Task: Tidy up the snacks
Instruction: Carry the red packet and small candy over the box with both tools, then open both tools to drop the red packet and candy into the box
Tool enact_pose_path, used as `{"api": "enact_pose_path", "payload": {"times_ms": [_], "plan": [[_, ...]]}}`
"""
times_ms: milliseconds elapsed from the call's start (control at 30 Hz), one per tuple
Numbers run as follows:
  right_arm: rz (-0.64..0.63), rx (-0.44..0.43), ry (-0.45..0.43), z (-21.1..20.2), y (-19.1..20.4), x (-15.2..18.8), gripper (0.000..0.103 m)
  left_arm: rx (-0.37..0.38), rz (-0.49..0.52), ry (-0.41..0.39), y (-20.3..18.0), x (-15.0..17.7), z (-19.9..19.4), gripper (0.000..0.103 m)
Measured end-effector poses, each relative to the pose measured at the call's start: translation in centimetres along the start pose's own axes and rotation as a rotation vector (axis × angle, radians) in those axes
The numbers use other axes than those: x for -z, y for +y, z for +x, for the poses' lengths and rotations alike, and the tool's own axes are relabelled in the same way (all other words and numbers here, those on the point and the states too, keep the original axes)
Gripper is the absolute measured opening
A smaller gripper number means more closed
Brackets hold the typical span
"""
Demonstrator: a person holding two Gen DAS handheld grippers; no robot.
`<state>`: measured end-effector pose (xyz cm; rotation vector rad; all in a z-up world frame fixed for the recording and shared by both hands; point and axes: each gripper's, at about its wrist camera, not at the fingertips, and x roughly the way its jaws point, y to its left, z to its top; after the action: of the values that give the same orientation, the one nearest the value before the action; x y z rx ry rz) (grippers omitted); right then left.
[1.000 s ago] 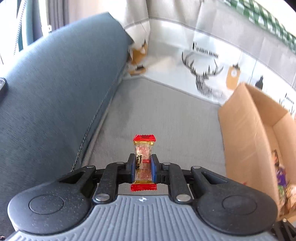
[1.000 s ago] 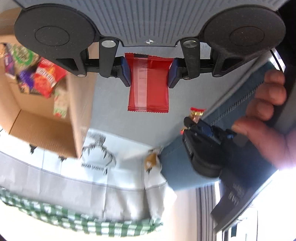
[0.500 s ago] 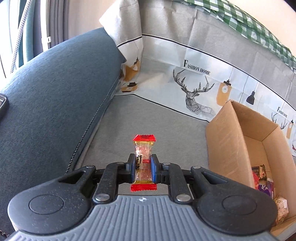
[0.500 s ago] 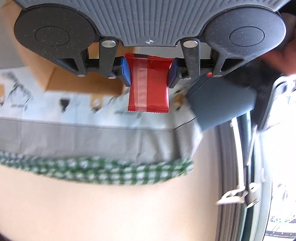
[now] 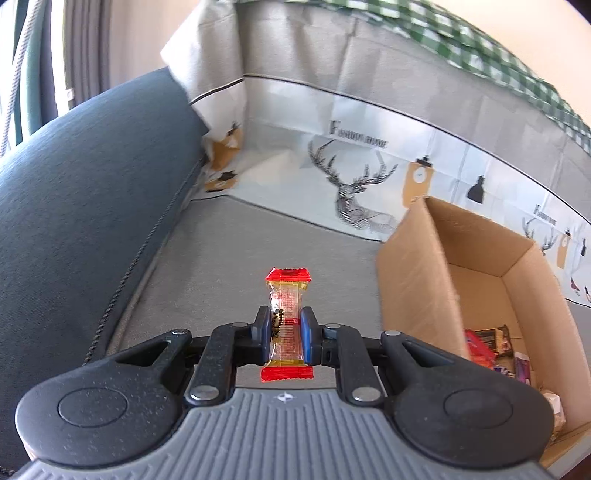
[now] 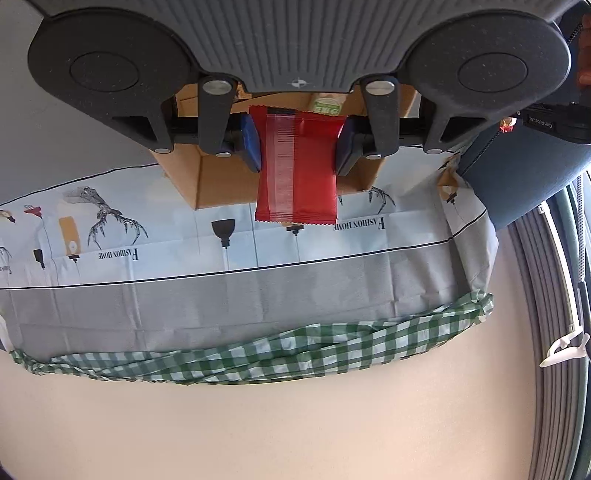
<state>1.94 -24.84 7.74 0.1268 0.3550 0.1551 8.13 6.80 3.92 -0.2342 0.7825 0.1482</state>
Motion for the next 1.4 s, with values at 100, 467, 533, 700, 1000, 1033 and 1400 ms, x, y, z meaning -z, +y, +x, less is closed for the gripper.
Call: {"api": "enact_pose_path", "payload": {"times_ms": [100,467,533,700,1000,1033,1400], "plan": [[-0.014,0.014,0.008,0.0,-0.4,0.3,0.044,0.027,0.026,-0.032,-1.6,0.0,-0.2,0.018],[-0.069,0.069,0.011,-0.5,-2.2,0.5,0.044,0.191,0.15,-0.141,-8.5,0.7,-1.3,0.018],[-0.076,0.081,0.013,-0.6,-2.4,0.7,0.044,0.222,0.18,-0.161,-9.7,1.0,-1.6,0.018],[-0.096,0.103,0.021,-0.4,-3.0,0.8,0.044,0.304,0.245,-0.195,-12.2,1.6,-2.2,0.018],[-0.117,0.127,0.041,0.2,-3.4,1.0,0.044,0.377,0.317,-0.178,-15.3,3.2,-1.7,0.018],[-0.118,0.129,0.044,0.3,-3.3,1.1,0.044,0.381,0.324,-0.174,-15.7,3.3,-1.6,0.018],[-0.149,0.141,0.056,0.6,-2.8,1.3,0.045,0.408,0.363,-0.155,-17.5,4.4,-1.0,0.018]]}}
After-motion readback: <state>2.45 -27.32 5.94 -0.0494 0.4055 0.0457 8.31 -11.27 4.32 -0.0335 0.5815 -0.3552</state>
